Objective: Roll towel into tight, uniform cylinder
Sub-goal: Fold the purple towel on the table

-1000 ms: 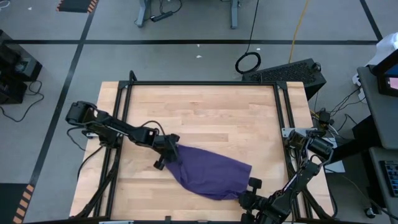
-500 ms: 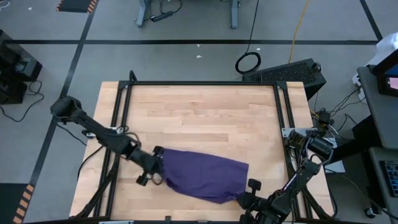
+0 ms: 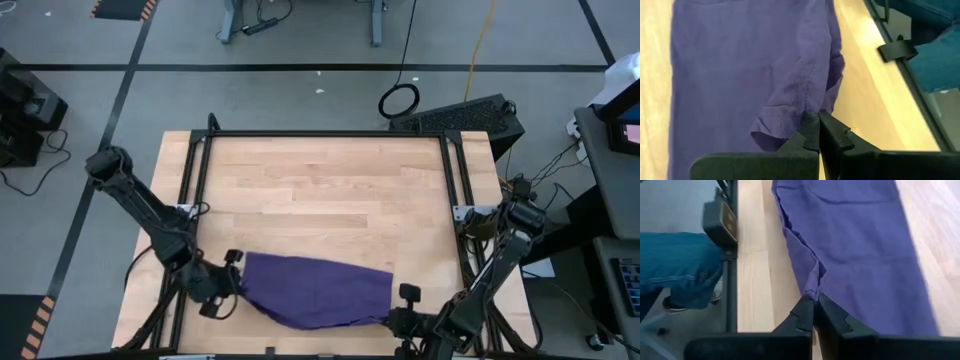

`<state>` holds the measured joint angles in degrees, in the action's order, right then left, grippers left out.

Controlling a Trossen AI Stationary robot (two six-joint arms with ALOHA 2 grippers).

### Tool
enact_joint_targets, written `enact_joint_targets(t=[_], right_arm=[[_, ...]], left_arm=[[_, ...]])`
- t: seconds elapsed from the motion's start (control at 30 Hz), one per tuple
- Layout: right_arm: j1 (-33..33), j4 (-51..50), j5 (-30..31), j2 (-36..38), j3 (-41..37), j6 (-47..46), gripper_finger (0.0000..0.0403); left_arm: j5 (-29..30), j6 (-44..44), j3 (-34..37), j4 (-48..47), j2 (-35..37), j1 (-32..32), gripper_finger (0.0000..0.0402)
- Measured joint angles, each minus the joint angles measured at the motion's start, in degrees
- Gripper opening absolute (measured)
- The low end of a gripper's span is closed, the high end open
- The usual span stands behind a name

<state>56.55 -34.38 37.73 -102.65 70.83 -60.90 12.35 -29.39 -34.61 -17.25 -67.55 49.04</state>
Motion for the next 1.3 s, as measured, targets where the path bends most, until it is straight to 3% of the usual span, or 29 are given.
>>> enact_joint_targets(t=[0.17,0.37,0.53,0.7,0.9,1.0,1.13,1.3], right_arm=[[-0.2,-1.2,-0.1,1.0,0.0,3.0,0.0],[-3.0,-7.5,0.9,1.0,0.0,0.5,0.0],[-5.0,-13.5,0.7,0.2,0.0,-5.0,0.0],[-5.6,-15.5,-0.6,-0.7,0.0,-8.2,0.0],[-2.8,-4.6,-5.7,-0.7,0.0,-4.6,0.0],[-0.6,0.6,-7.6,-0.7,0.0,-3.1,0.0],[0.5,-0.9,-7.6,-0.7,0.0,-7.7,0.0],[-0.5,-8.0,-5.7,-0.7,0.0,-12.3,0.0]], left_arm=[[6.6,-2.1,0.0,0.2,0.7,4.6,0.0],[18.7,-0.2,0.0,-0.8,4.5,6.9,0.0],[24.6,-4.7,0.0,-9.7,5.5,5.2,0.0],[19.4,-9.8,1.8,-10.9,5.3,3.2,0.0],[13.2,-8.8,1.9,4.3,5.3,8.5,0.0],[12.9,-7.0,1.2,9.5,5.3,11.4,0.0],[15.2,-9.3,0.7,6.0,5.4,12.5,0.0],[17.8,-19.5,1.5,-5.4,5.4,11.7,0.0]])
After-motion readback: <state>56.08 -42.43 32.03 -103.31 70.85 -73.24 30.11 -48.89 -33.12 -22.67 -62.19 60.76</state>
